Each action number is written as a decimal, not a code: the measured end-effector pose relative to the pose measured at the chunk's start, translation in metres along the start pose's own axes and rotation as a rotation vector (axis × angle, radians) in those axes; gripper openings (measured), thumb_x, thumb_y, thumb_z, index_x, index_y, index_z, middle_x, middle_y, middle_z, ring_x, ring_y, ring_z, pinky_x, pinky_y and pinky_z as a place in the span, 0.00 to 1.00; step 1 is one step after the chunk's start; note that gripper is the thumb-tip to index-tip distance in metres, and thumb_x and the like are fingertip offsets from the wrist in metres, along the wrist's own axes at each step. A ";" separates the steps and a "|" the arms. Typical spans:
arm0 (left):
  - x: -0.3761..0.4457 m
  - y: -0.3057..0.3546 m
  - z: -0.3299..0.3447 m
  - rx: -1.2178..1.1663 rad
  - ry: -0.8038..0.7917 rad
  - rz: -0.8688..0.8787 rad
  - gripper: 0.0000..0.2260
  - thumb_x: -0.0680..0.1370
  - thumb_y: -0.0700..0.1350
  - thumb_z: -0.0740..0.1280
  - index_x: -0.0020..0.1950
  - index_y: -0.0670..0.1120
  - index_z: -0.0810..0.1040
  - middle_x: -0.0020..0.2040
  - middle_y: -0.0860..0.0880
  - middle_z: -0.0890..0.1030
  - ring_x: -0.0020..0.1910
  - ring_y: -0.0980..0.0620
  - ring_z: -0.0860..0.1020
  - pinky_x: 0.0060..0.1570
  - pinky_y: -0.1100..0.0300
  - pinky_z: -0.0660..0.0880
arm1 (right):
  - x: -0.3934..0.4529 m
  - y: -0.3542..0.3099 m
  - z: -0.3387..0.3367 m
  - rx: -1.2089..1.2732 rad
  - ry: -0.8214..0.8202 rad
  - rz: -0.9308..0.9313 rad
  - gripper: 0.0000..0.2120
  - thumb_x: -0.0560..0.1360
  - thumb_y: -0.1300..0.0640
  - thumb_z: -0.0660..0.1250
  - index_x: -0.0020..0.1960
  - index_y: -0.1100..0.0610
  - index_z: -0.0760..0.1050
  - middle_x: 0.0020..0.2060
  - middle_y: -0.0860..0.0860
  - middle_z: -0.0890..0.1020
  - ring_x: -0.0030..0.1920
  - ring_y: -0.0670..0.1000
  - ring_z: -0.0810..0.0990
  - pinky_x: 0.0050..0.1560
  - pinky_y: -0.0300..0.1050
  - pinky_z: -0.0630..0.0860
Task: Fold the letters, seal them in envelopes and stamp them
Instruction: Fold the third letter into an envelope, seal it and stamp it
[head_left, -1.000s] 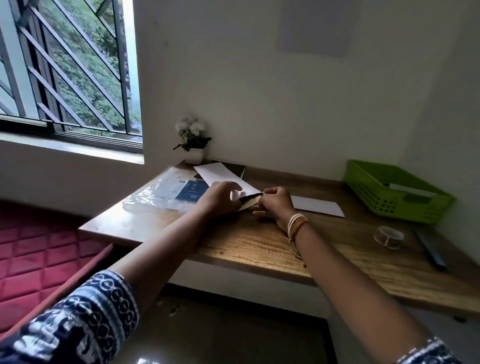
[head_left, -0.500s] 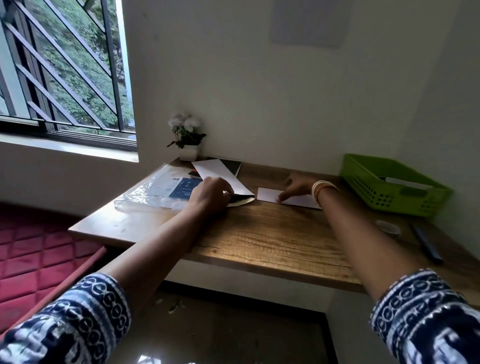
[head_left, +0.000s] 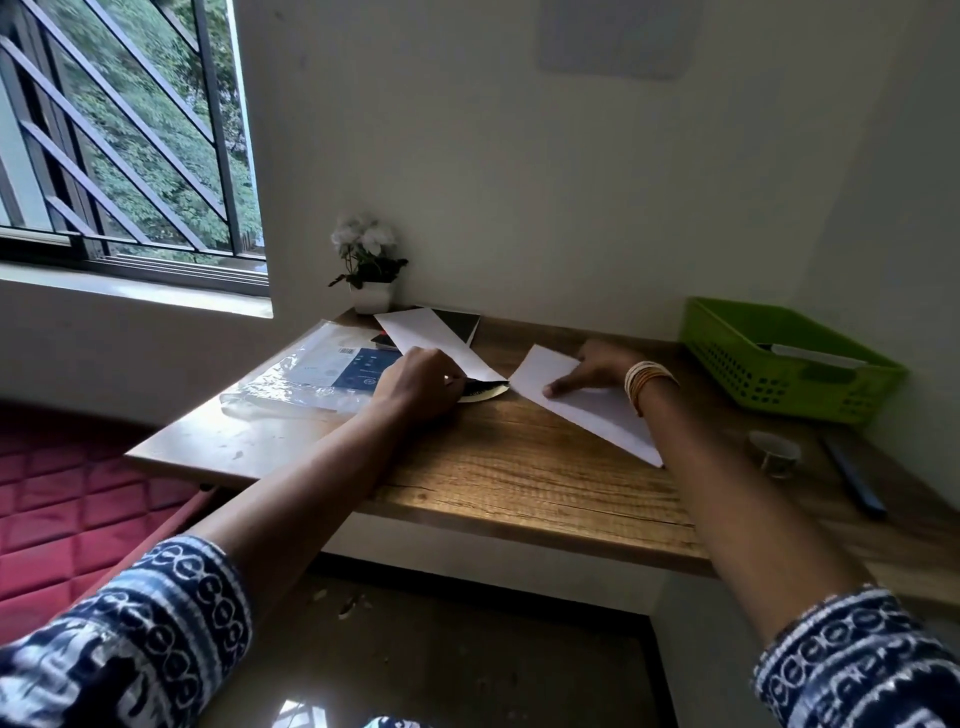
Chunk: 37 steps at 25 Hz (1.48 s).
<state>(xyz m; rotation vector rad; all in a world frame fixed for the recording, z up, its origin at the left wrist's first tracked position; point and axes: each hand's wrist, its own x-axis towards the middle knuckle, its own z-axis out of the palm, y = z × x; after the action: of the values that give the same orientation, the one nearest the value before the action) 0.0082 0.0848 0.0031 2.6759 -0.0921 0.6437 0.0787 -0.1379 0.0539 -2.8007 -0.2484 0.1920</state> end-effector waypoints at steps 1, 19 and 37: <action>0.000 0.001 0.001 0.015 -0.003 0.008 0.10 0.77 0.45 0.67 0.55 0.46 0.83 0.54 0.44 0.83 0.47 0.46 0.82 0.39 0.60 0.72 | -0.002 0.002 0.003 0.093 0.037 -0.009 0.34 0.64 0.40 0.76 0.61 0.62 0.73 0.58 0.57 0.77 0.50 0.54 0.74 0.48 0.47 0.69; 0.027 0.007 0.023 0.062 0.070 -0.037 0.11 0.76 0.44 0.64 0.45 0.42 0.84 0.44 0.39 0.83 0.43 0.39 0.82 0.40 0.51 0.78 | -0.019 -0.015 0.029 0.671 0.067 0.057 0.22 0.70 0.56 0.73 0.60 0.62 0.71 0.52 0.58 0.77 0.51 0.54 0.77 0.44 0.45 0.72; 0.023 0.004 0.018 0.062 0.202 0.027 0.14 0.77 0.50 0.63 0.45 0.44 0.85 0.46 0.43 0.84 0.45 0.42 0.82 0.41 0.54 0.76 | -0.049 -0.015 0.001 0.551 -0.388 -0.016 0.12 0.74 0.52 0.71 0.47 0.61 0.76 0.33 0.52 0.81 0.26 0.45 0.79 0.25 0.34 0.73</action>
<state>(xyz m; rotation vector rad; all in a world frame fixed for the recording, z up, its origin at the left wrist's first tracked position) 0.0361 0.0748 -0.0002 2.6555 -0.0546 0.9354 0.0289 -0.1326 0.0630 -2.1960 -0.2586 0.6889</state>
